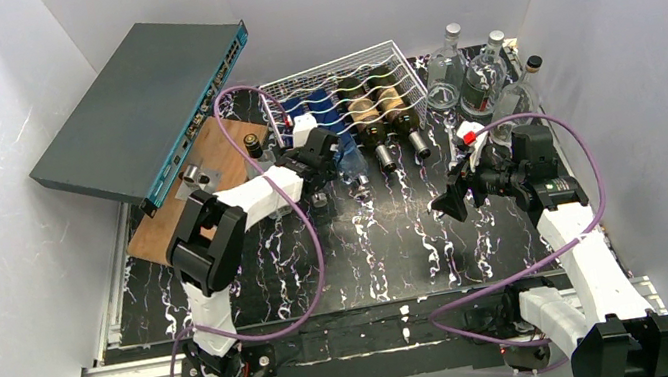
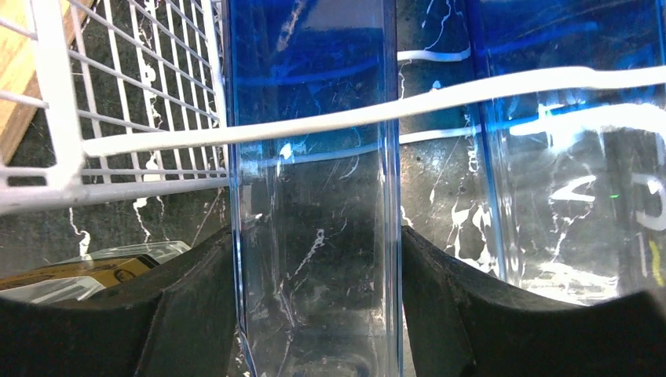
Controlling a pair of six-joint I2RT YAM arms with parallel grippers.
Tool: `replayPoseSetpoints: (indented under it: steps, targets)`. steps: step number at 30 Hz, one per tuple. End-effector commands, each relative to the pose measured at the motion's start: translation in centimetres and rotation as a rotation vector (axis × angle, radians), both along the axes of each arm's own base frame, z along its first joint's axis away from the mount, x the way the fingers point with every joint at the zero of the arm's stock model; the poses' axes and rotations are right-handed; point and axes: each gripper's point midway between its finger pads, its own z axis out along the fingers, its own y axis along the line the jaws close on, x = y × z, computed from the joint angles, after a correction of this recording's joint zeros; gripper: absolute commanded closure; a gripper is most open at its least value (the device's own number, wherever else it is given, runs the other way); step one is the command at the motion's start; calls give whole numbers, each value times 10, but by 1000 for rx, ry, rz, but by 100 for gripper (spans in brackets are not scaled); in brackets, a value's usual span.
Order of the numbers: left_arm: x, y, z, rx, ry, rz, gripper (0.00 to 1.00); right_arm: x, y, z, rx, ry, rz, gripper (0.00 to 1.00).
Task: Take the wine bottle off the wine rack
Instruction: Pick up the wine bottle from the wine rack.
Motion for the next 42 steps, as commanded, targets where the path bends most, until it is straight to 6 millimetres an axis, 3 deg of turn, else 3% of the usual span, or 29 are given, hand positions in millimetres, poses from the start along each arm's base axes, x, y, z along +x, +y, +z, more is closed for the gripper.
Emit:
replayPoseSetpoints:
  steps: [1,11,25,30,42]
  targets:
    - [-6,-6,50,37,-77,-97,100,1,-1,-1,-7,-11,5,2]
    - [-32,-9,61,16,-63,-185,100,1,-1,-1,-9,-12,5,2]
    - [-69,-10,51,-51,8,-215,100,1,-2,-2,-10,-12,3,2]
    - [-84,-13,59,-36,-7,-241,100,1,-1,-1,-9,-15,4,2]
    - [-120,-4,62,-41,-17,-220,100,0,-1,1,-7,-20,7,1]
